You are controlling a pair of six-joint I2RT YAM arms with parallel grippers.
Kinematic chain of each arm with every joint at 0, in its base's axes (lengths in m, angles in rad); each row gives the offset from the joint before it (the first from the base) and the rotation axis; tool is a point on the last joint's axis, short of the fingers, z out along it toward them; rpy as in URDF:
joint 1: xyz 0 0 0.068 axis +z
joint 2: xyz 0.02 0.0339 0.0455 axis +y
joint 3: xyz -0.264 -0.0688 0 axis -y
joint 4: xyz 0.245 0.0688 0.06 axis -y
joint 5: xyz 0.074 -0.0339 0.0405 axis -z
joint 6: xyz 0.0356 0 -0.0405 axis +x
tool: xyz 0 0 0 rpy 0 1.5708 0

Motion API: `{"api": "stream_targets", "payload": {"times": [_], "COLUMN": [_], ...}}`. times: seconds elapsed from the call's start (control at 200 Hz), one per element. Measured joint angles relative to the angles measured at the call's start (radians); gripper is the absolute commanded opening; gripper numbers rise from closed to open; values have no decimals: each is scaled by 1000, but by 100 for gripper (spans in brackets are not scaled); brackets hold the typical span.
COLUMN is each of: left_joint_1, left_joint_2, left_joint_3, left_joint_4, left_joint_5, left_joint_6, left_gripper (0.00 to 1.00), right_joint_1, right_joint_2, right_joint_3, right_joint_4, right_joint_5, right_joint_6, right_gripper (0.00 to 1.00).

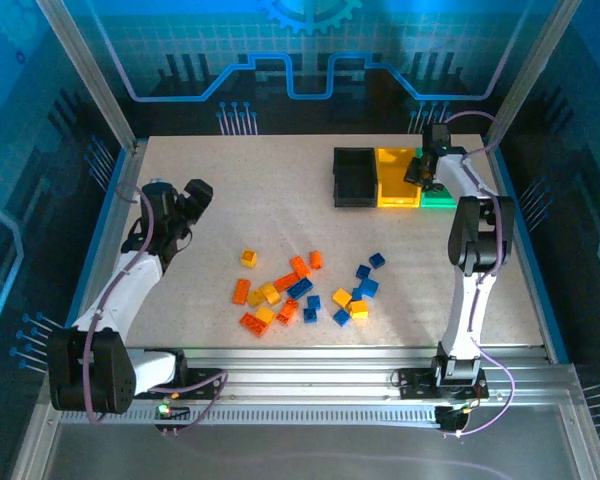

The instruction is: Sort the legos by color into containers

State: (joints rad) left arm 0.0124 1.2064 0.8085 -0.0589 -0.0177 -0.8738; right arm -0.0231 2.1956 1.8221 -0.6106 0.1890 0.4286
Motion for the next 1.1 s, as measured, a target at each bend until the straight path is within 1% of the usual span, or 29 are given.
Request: {"api": "stream_targets", "payload": {"times": [0.085,0.195,0.325,0.39,0.475,0.565,0.78,0.925,1.101], "left_joint_1": [-18,-50,-86,-103,-126,-155,-213,-223,-225], "left_joint_2": [0,0,0,0,0,0,0,-13,-50], "left_joint_3": [0,0,0,1,2,4,4,-10,-42], "left_joint_4": [-10,-15,-15,-16,-16,-19,-31,-35,-47], "left_joint_5": [5,13,20,24,28,34,35,39,48], "left_joint_6": [6,9,11,12,13,16,19,18,18], "left_gripper": [99,99,99,99,99,99,99,99,99], "right_joint_1": [0,6,23,36,68,127,337,455,537], "right_joint_2": [12,14,14,11,-6,-42,-140,-181,-183], "right_joint_3": [7,18,18,12,-21,-76,-226,-289,-292], "right_joint_4": [-10,-21,-21,-14,6,26,56,72,72], "right_joint_5": [-10,-29,-16,-10,-5,3,34,58,92], "right_joint_6": [-13,-32,-38,-41,-41,-37,32,97,158], "right_gripper": [34,23,10,0,0,0,0,0,0]}}
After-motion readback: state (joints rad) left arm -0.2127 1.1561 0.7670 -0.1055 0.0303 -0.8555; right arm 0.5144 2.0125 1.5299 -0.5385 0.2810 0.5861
